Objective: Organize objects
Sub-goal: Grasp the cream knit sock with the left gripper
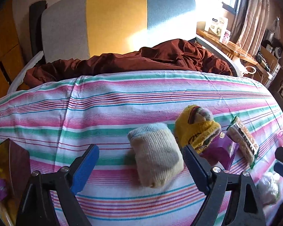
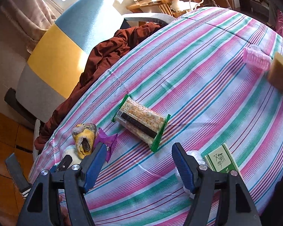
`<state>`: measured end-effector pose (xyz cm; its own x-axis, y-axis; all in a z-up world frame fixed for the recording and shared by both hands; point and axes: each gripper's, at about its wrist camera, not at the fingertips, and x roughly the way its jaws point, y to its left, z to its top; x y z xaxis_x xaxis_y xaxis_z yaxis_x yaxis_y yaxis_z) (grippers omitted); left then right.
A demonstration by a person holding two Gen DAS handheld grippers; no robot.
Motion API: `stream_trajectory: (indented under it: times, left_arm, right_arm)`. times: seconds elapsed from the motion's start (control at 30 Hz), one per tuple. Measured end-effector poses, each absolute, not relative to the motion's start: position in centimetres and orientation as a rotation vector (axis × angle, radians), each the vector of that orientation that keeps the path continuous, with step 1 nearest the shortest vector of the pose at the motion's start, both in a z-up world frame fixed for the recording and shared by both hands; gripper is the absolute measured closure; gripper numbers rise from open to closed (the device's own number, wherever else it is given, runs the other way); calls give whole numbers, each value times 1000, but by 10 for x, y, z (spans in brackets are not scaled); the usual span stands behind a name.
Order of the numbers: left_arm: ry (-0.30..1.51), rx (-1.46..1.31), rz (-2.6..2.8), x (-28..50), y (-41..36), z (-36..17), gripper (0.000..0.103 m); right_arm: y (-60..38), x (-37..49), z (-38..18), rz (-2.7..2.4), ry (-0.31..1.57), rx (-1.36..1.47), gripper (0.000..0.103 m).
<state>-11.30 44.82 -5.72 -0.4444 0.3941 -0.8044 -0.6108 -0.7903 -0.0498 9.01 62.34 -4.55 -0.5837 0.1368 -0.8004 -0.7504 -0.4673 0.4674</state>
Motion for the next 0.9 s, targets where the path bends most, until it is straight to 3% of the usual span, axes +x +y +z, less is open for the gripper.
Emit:
stream_trajectory:
  times: [0.07, 0.2, 0.33, 0.7, 0.9]
  left_arm:
    - [335, -1188, 2209, -121, 459, -67, 15]
    - [267, -1227, 2153, -129, 467, -86, 28]
    - [288, -1124, 2149, -109, 465, -86, 50]
    - [146, -1098, 2105, -14, 369, -86, 52]
    - [192, -1026, 2087, -6, 370, -93, 52]
  right_arm:
    - [623, 89, -46, 2085, 1151, -961, 30]
    - [623, 87, -48, 2088, 1145, -972, 30]
    - [626, 88, -48, 2086, 1154, -961, 30]
    - [638, 104, -47, 2063, 1302, -850, 30]
    - [637, 108, -44, 2080, 1319, -820, 30]
